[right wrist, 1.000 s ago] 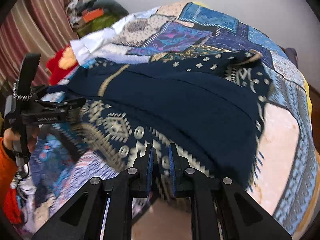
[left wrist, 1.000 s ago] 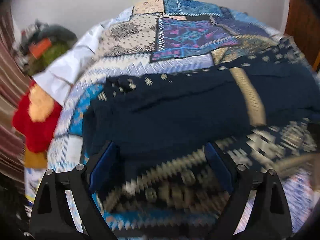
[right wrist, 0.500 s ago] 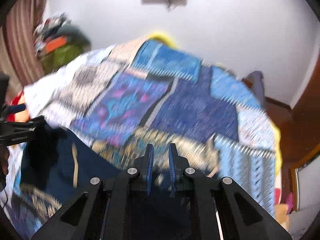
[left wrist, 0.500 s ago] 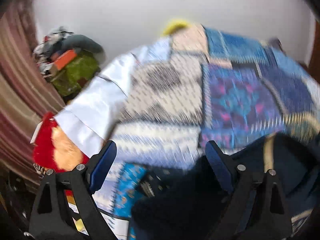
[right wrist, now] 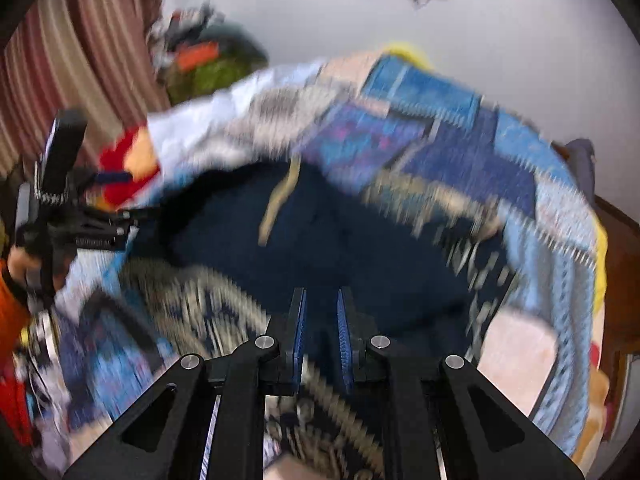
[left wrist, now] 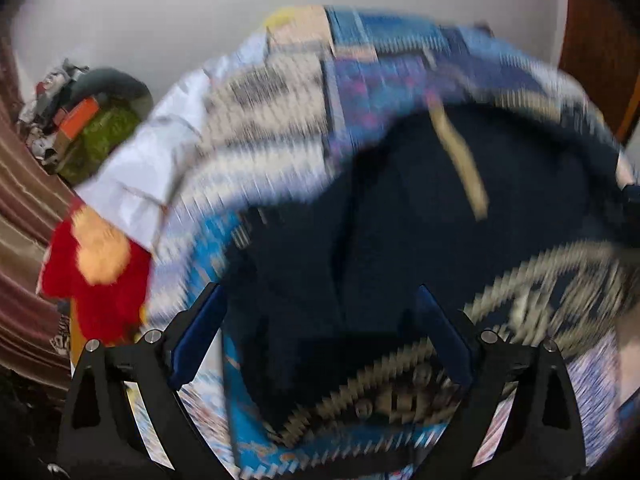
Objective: Fold large clothes
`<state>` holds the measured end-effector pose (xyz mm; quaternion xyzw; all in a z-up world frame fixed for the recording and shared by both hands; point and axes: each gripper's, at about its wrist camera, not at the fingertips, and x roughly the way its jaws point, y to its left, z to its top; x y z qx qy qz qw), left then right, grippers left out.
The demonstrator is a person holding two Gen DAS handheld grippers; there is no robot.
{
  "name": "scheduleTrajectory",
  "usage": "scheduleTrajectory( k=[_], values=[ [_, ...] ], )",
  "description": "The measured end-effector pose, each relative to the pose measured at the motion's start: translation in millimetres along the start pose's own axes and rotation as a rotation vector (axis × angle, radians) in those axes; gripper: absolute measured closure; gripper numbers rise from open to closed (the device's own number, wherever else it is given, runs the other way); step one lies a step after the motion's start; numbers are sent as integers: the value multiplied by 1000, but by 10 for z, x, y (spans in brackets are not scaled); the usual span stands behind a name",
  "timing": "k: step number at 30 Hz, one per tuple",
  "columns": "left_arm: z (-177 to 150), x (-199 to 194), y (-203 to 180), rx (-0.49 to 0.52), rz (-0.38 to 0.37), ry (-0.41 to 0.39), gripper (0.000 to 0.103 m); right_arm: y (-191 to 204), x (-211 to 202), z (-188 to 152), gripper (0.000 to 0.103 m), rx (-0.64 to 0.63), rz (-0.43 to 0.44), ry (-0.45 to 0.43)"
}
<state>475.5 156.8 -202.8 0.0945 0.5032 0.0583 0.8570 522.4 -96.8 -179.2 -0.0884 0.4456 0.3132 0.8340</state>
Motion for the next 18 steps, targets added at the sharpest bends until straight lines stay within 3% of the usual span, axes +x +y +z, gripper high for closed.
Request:
scheduleTrajectory(
  k=[3,5,11,13,18],
  values=[
    [-162,329,-119,26,22,74,7,-21,349,-263,93,1,-21,100],
    [-133,474,-153,34,49,70,7,-83,519,-299,93,23,-20,120],
    [476,679,-36,41,139,33,6,-217,790,235,93,37,-28,60],
    [695,658,80,0,135,25,6,-267,801,518,93,49,-79,18],
    [1207,227,512,-174,234,-99,6,-417,470,1041,93,127,-230,-196]
  ],
)
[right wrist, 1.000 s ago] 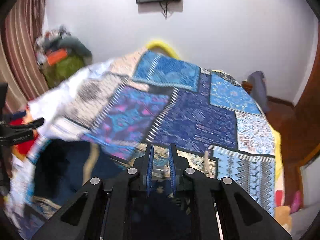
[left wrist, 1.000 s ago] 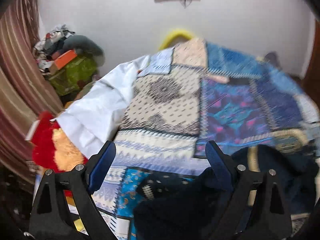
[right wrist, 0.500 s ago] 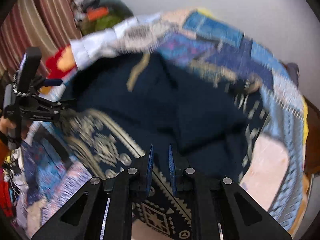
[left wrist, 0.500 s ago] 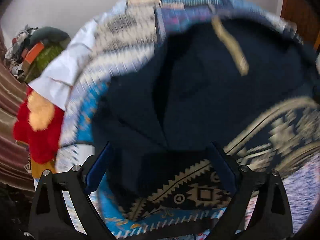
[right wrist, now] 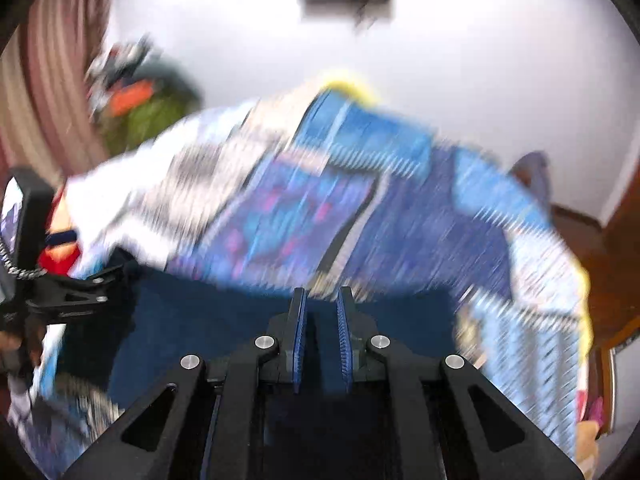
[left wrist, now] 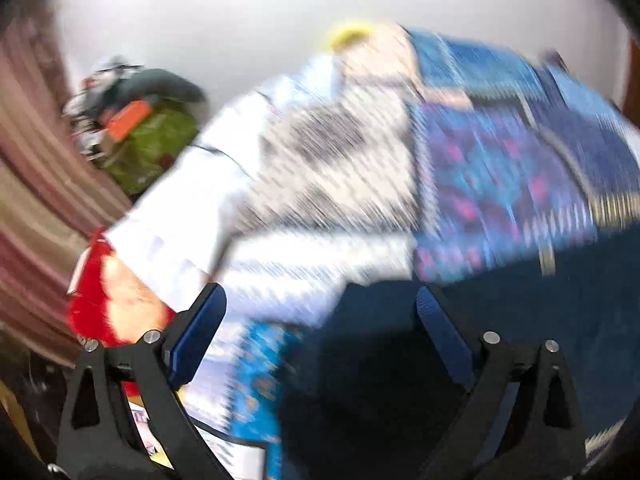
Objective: Fold large clothes
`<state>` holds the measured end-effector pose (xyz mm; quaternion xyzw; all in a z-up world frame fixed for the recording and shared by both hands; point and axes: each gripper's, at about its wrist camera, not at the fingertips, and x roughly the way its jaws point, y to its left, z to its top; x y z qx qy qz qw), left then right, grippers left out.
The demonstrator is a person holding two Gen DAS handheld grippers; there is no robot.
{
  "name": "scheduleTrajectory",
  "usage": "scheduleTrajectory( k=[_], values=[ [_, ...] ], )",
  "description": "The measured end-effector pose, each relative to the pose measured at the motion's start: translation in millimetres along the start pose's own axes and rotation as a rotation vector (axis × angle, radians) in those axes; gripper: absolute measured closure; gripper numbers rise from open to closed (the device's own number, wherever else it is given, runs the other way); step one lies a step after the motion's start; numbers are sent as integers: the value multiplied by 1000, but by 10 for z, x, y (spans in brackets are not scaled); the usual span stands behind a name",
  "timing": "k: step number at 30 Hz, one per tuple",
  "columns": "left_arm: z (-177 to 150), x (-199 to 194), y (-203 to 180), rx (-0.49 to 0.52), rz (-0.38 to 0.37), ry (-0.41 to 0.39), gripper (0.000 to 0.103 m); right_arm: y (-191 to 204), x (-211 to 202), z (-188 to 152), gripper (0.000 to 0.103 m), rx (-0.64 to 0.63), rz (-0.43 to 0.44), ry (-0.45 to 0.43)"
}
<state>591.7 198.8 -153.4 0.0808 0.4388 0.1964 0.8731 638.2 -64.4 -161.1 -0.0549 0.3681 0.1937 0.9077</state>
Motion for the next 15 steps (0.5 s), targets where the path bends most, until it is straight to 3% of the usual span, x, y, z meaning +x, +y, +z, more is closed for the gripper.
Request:
scheduleTrajectory(
  k=[3,7,12,15],
  values=[
    [103,-148,252,-74,-57,-9,6,-42,-173,158,93,22,50,-9],
    [-120,-290,367,-122,-165,19,5,99,-448,8,93,-34,134,13],
    [-662,-307,100,-28,-274,88,5,494,-473,-506,93,-200,160,128],
    [-975,-259,-160,17,-353,143,5,636,-323,-838,93,-267,118,196]
  ],
)
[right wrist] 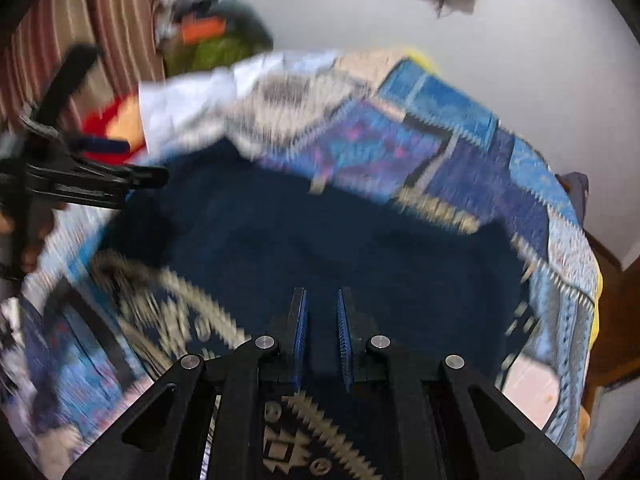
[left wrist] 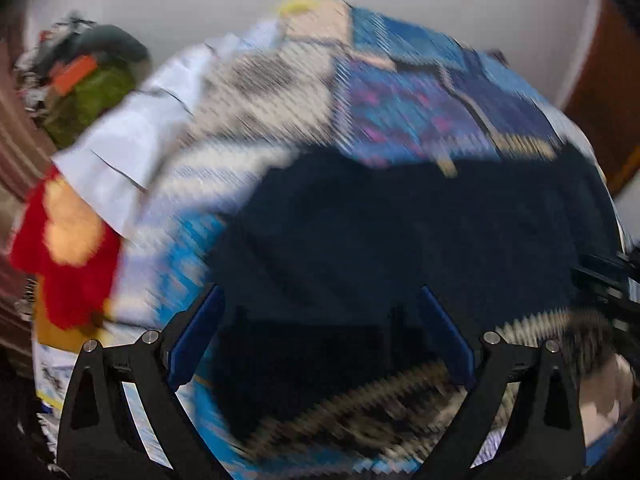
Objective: Fold large clothes
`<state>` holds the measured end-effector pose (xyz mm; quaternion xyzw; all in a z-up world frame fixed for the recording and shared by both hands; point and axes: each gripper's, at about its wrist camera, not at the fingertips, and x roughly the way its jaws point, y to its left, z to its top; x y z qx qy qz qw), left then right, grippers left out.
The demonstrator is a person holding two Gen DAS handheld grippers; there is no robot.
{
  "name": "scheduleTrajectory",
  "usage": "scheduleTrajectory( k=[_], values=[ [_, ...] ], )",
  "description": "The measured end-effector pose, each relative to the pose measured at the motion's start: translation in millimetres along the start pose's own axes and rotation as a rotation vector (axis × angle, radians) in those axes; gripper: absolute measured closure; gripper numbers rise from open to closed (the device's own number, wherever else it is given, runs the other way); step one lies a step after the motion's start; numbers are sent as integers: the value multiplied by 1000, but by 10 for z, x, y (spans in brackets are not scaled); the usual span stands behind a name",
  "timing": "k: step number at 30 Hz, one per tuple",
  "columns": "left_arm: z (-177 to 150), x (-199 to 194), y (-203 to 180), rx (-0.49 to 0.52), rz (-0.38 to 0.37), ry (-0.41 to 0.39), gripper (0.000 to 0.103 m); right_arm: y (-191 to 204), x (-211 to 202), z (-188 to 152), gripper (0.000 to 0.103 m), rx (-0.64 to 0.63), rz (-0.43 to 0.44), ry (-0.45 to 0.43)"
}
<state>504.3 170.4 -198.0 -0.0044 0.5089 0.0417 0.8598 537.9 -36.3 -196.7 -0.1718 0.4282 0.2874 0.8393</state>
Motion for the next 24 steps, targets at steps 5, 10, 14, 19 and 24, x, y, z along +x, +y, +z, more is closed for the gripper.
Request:
scheduleTrajectory(
  k=[5,10,14,19,24],
  values=[
    [-346,335,-320,39,23,59,5,99,388,-387,93,-29,-115,98],
    [-444,449,-324,13,54,44,0,137,324,-499,93,-91,-169,80],
    [-508,446,-263,28,141,30,0,137,257,-555,93,-132,-284,78],
    [-637,415,52,-13,222,52,0,-28,148,-640,93,-97,-299,83],
    [-786,269,322,-29,264,37,0,-214,46,-733,92,-53,-310,101]
  ],
)
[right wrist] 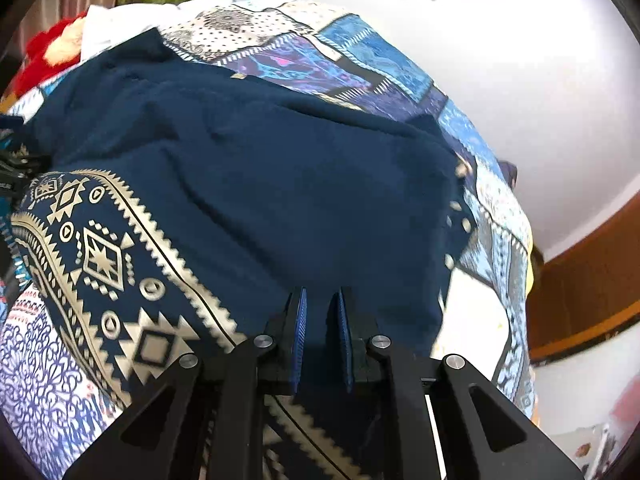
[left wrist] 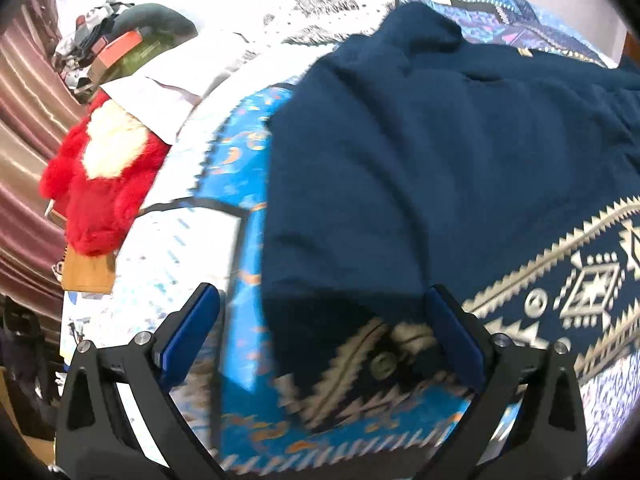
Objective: Fold large clothes
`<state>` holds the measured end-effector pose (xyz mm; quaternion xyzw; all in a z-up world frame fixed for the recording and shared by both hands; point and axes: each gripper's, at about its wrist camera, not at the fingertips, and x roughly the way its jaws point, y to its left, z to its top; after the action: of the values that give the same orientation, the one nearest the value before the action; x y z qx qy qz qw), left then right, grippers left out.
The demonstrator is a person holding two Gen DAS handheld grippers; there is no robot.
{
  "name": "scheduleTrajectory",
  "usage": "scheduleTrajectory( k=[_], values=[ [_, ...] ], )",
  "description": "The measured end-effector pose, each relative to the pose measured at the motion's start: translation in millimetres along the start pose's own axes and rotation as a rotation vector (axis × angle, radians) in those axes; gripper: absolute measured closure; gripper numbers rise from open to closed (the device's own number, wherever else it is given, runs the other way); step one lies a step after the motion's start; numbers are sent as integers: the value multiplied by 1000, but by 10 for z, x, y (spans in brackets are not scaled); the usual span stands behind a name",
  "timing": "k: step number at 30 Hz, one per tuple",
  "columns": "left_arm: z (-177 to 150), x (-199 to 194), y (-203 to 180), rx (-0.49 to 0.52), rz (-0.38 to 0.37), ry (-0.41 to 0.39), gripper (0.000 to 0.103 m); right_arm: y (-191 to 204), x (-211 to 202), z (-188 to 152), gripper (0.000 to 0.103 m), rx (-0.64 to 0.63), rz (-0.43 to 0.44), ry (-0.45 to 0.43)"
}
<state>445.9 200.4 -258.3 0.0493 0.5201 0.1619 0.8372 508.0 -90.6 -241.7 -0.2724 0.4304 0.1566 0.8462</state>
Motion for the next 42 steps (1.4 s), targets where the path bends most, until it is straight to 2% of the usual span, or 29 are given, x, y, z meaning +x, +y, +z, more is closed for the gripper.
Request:
scheduleTrajectory(
  k=[5,9,10,11,12,13,14,16,18,23,26,31,35,39,42],
  values=[
    [-118,-121,209,-29,39,9,0,-197,-39,-187,92,22,-50,22],
    [-267,-166,529,-115,51,47,0,-282,-72,-266,92,27,-94,43],
    [-318,-196,607,-139,36,49,0,-288,-86,-299,82,25,-110,47],
    [-383,-244,695,-173,15,46,0,-309,-102,-330,59,30,-132,46],
    [-433,-296,760,-200,0,39,0,-332,-114,-352,42,34,-165,41],
    [-486,-353,812,-220,-7,32,0,-382,-129,-377,15,43,-213,37],
    [-494,-378,820,-228,-10,28,0,-449,-138,-402,10,61,-214,37],
    [-576,-472,823,-231,-22,22,0,-620,-144,-470,10,137,-112,62],
    [-676,-588,818,-232,-41,13,0,-765,-205,-514,10,204,-54,76],
    [-725,-758,745,-285,-134,-22,0,-862,-533,-496,10,239,-68,12],
    [-713,-790,652,-338,-218,-38,0,-805,-764,-439,10,226,-50,-45],
    [-657,-739,431,-375,-300,-34,0,-654,-1029,-301,10,208,5,-125],
    [-657,-594,269,-411,-375,-1,0,-516,-1088,-153,9,211,77,-169],
    [-750,-369,183,-523,-515,76,0,-345,-986,-10,7,221,189,-176],
    [-816,-192,143,-605,-623,124,0,-197,-763,64,7,220,259,-134]
  ],
)
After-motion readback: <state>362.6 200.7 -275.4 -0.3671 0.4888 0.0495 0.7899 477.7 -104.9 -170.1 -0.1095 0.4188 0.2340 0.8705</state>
